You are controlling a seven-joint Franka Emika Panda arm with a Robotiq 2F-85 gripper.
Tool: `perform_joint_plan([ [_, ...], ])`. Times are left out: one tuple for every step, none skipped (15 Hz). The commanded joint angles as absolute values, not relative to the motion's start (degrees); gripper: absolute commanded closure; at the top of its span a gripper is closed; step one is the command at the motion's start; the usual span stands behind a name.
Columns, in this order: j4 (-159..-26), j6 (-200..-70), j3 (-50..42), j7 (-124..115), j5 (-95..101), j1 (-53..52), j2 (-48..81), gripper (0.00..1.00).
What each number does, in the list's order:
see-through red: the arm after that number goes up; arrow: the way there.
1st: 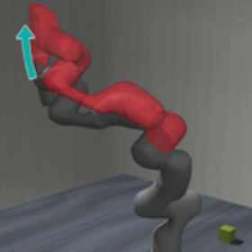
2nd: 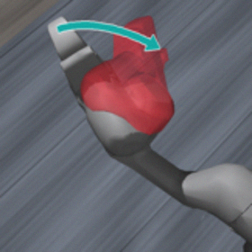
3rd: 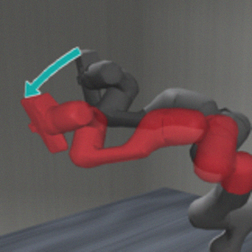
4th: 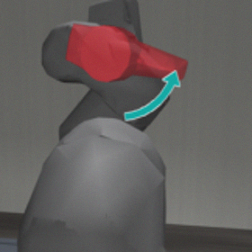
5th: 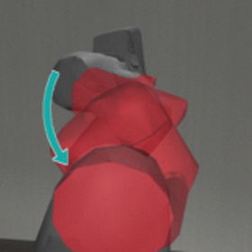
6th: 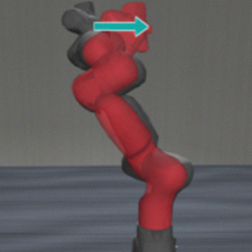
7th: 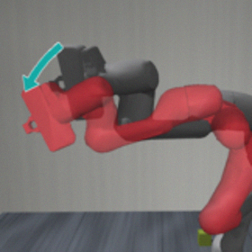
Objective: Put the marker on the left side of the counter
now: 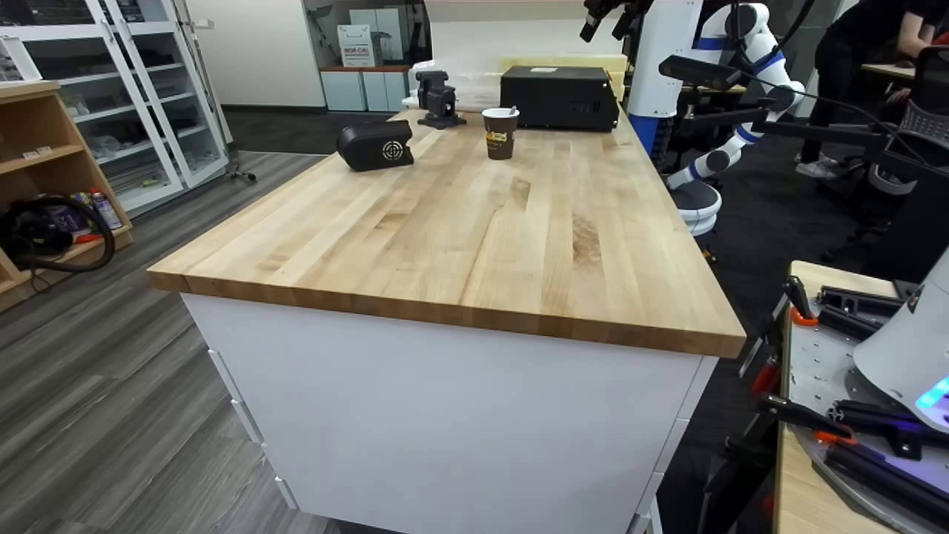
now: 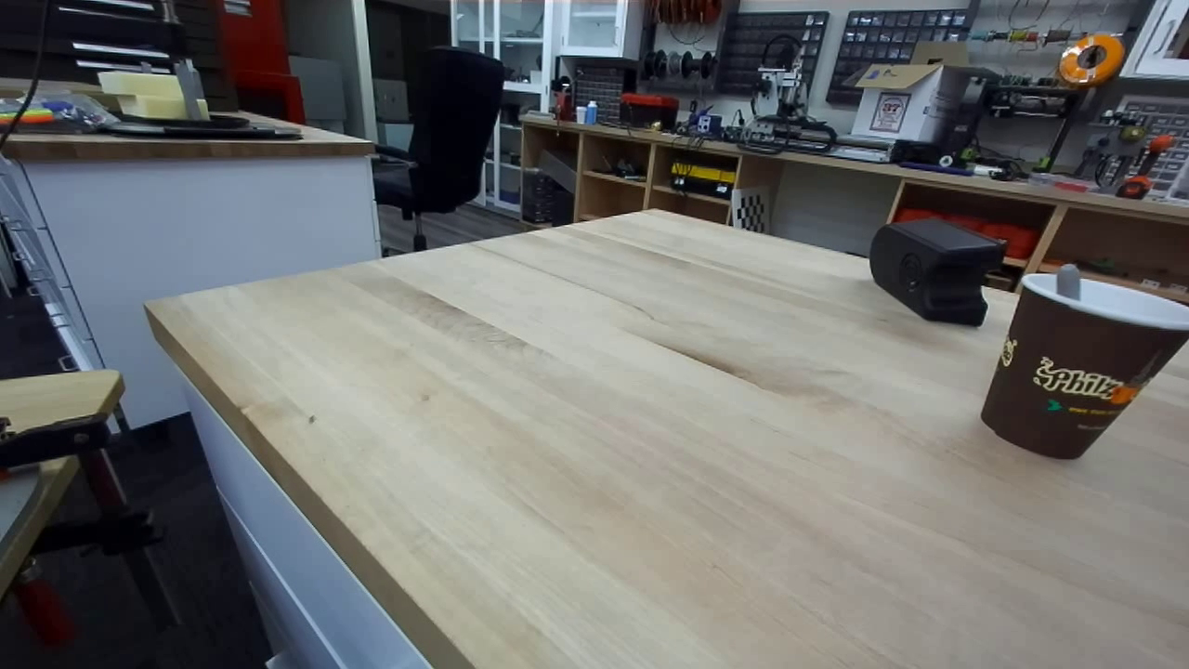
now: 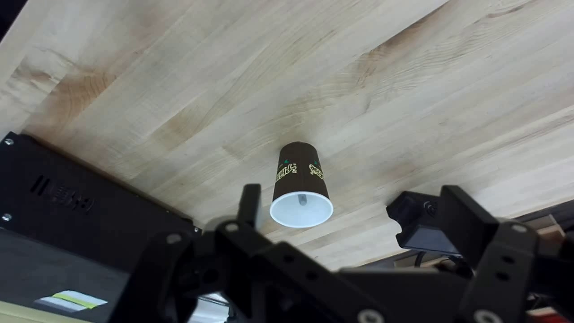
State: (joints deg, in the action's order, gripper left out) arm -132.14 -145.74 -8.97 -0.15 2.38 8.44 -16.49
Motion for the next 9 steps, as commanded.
perform_joint_plan([
  [-126.38,-145.27,-10.23,5.22,-0.74,7.14,-11.36,0.0],
  [-125.07,-145.27,-10.18,6.54,-1.2,7.01,-10.17,0.0],
  [-123.72,-144.97,-10.13,8.03,-1.63,6.86,-8.87,0.0],
  [-122.45,-144.54,-10.03,9.27,-1.82,6.8,-7.62,0.0],
  [-121.04,-144.41,-10.0,10.34,-2.11,6.84,-6.24,0.0],
  [-119.79,-144.29,-10.09,11.2,-2.44,7.0,-4.87,0.0],
  [-118.23,-144.12,-10.12,12.08,-2.92,7.18,-3.51,0.0],
  [-116.6,-143.82,-10.22,12.39,-3.17,7.58,-2.12,0.0],
  [-114.89,-143.46,-10.3,12.85,-3.43,7.91,-0.83,0.0],
])
